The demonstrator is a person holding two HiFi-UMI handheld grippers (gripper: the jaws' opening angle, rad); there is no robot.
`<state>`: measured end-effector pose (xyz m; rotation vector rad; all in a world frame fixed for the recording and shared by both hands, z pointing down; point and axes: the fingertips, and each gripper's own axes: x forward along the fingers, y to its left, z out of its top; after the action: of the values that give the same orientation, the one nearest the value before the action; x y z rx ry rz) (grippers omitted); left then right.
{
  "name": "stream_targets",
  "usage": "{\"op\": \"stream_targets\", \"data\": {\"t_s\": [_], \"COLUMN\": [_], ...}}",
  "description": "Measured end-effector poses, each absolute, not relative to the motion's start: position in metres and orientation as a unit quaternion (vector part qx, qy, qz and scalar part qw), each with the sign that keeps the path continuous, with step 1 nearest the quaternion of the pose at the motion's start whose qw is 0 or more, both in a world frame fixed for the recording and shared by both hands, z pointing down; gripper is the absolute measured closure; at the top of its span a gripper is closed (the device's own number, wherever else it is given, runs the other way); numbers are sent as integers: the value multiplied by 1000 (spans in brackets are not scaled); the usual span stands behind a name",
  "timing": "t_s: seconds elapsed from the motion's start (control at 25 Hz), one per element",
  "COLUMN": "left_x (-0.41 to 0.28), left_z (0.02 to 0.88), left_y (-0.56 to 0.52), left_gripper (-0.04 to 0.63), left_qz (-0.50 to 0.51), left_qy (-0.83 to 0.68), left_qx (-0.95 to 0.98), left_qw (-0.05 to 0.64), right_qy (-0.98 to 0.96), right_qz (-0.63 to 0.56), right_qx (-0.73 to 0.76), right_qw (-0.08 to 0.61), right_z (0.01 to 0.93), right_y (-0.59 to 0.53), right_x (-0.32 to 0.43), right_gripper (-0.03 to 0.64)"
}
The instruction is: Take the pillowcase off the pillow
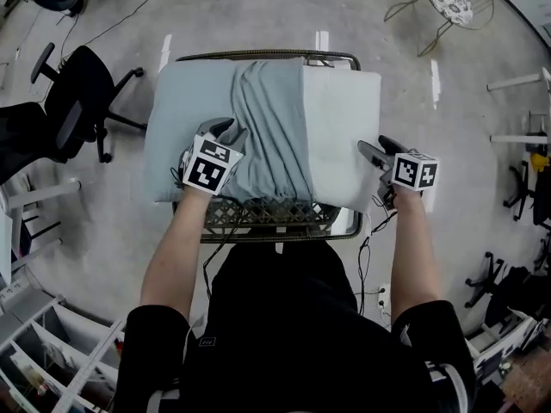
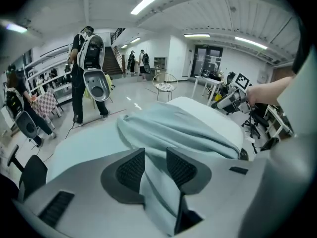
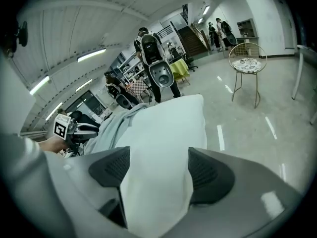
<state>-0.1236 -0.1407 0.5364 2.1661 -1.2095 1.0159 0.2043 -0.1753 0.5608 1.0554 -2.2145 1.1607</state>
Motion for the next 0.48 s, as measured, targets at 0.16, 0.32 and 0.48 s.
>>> {"op": "stream_targets", "data": {"t_s": [0.16, 0.32, 0.48], "left_x": [-119, -104, -87], "left_z": [540, 539, 543], "left_y": [-96, -61, -28], "left_gripper": [433, 430, 426], "left_qz": [369, 367, 368], "left_qy": [-430, -426, -429], "left_qx": [792, 793, 789], "left_qw": [228, 234, 239], "right_qy": [-791, -789, -792], "right_qz": [418, 416, 395], "right_qx": [388, 392, 399], "right_qw": [219, 226, 239], "right_z": [563, 563, 566], "right_y": [-120, -88, -67], "right_x": [198, 198, 201], "right_gripper": [236, 228, 216]}}
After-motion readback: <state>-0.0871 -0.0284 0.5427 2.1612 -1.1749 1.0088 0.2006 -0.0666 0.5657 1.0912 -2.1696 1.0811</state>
